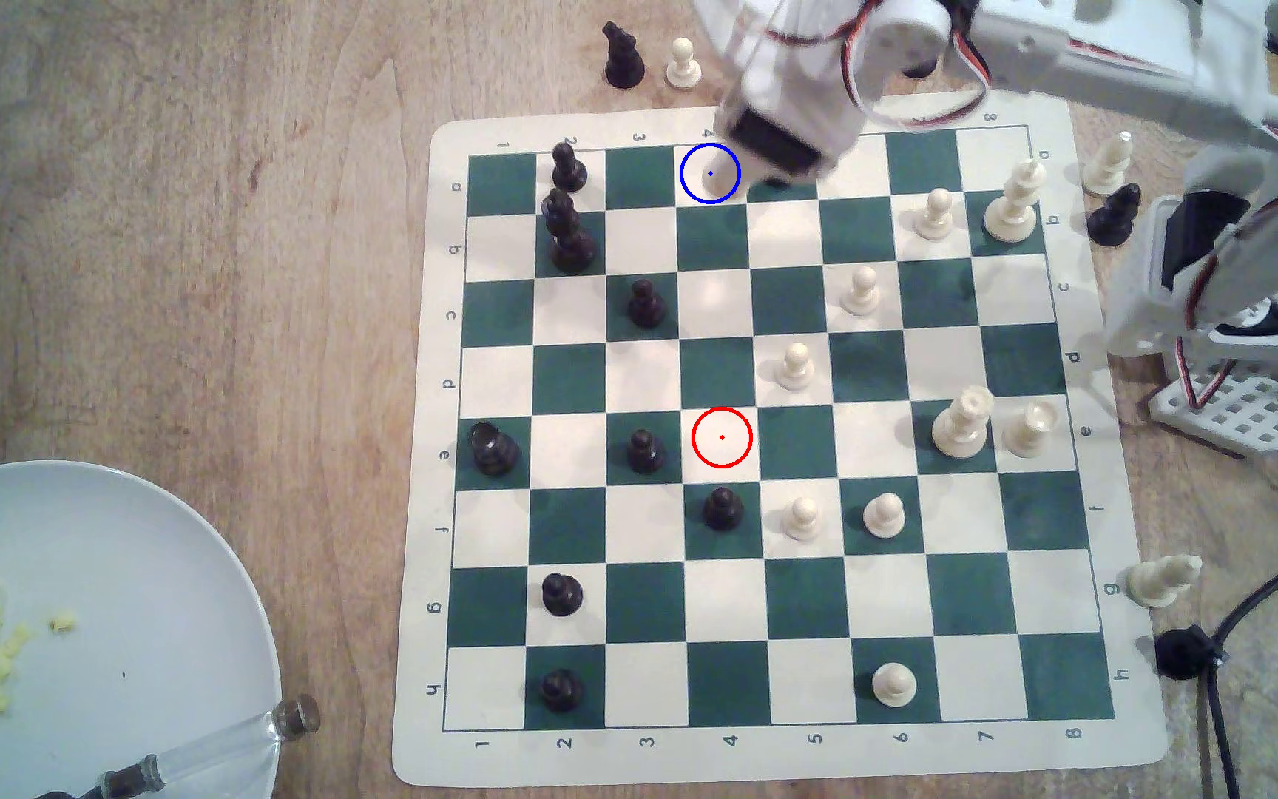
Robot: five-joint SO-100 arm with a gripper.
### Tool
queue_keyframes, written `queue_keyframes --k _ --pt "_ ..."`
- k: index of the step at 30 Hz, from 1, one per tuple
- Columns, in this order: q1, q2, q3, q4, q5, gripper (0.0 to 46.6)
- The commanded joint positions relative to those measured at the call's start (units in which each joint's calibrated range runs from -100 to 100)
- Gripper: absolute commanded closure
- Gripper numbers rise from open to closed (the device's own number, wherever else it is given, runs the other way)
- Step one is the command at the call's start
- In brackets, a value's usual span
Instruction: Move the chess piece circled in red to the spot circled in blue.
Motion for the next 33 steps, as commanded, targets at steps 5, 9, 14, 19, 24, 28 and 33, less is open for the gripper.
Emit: queue_keyframes --k 5,9,14,19,24,28,33 --pt "6.6 3.5 -1.5 -7.1 1.5 46.4" --pt "6.6 7.9 -1.3 -9.6 1.6 46.4" --pt "6.6 12.6 -1.3 -12.1 1.7 46.4" --pt "7.0 16.3 -0.1 -14.9 1.8 46.4" --pt "7.4 20.0 0.4 -17.3 2.0 46.4" --pt "8.1 21.6 0.4 -18.5 2.0 46.4" --pt "8.2 22.8 0.4 -19.2 2.1 46.4"
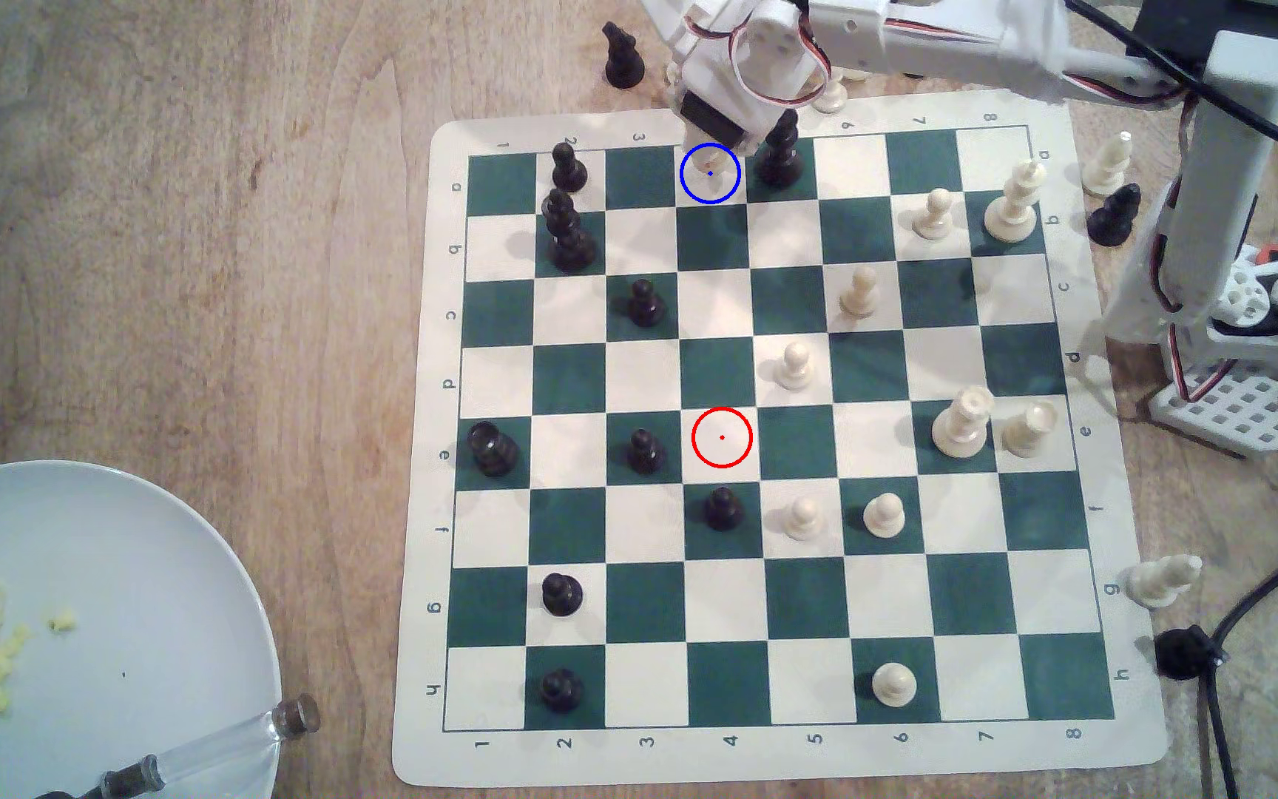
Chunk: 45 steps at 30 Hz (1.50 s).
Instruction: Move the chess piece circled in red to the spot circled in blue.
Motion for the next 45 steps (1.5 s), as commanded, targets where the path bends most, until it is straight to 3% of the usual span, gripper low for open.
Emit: queue_keyframes --k 1,38,45 --pt "0.0 -0.5 -1.1 -1.2 0.2 46.4" --pt "-1.3 1.2 -1.1 -2.1 0.2 46.1" --pt "-1.0 1.9 -1.2 -2.2 0.2 39.2"
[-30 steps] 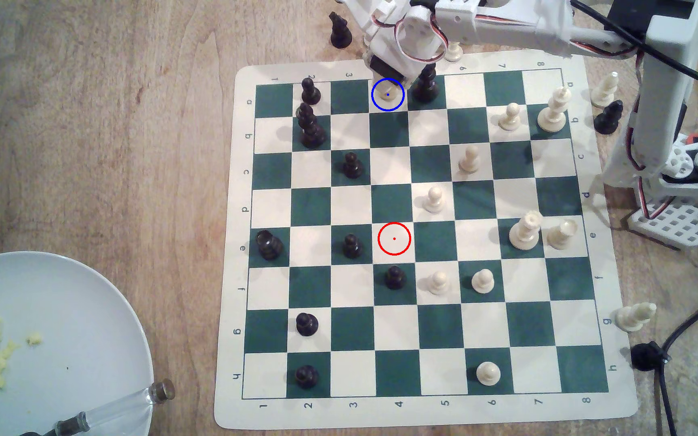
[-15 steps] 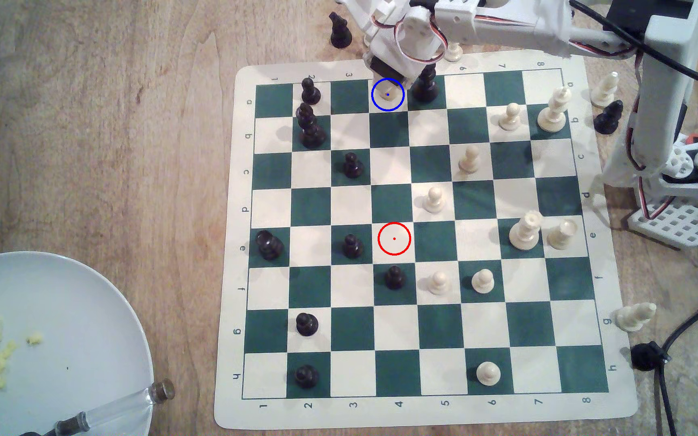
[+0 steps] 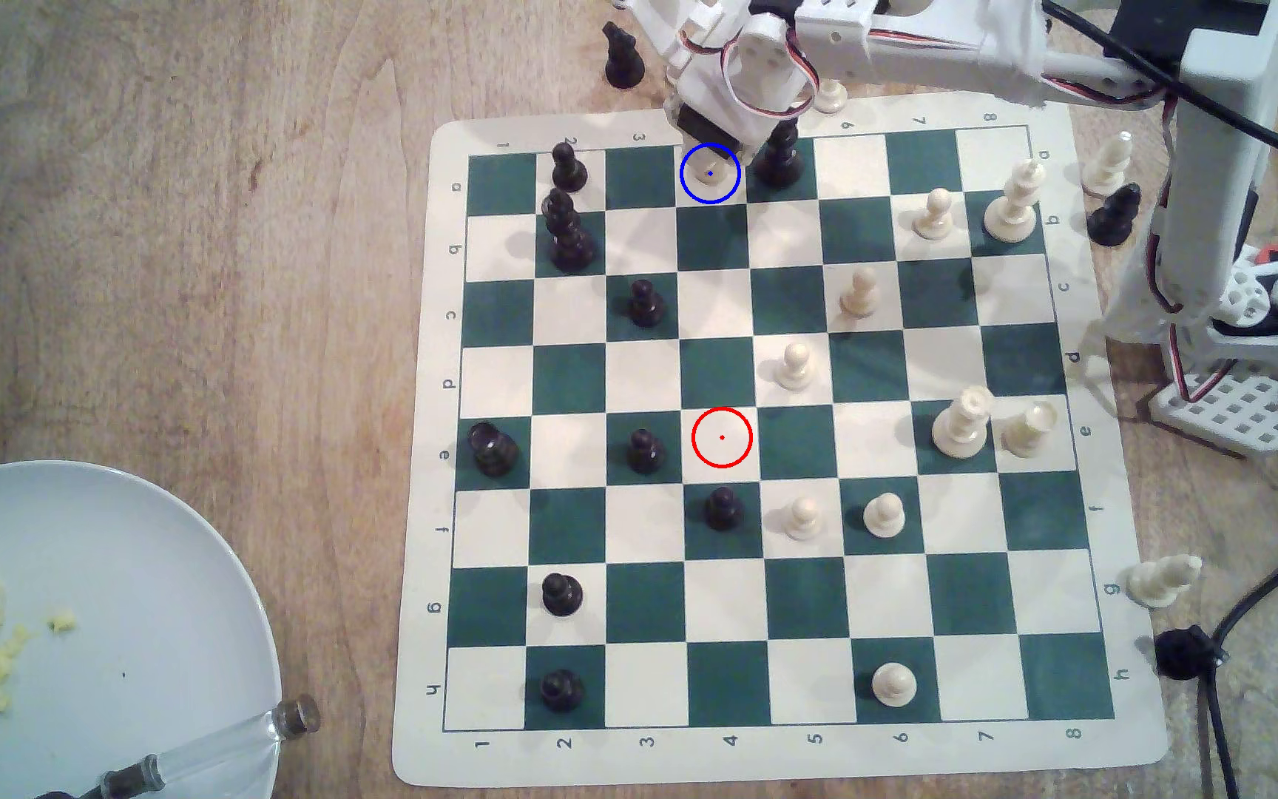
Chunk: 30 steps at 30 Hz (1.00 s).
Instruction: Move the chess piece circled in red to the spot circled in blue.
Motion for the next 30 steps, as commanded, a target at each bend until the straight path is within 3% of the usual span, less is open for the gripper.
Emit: queue_keyframes --k 1,5,14,30 --pt "-0.8 -1.3 -1.2 -0.3 0.0 38.0" --pt "-0.8 -1.5 -1.4 -0.3 0.0 33.9" --pt "-0.1 -3.9 -1.9 0.1 0.1 29.2" --pt "0.5 -15.8 -3.6 7.7 -0.1 26.8"
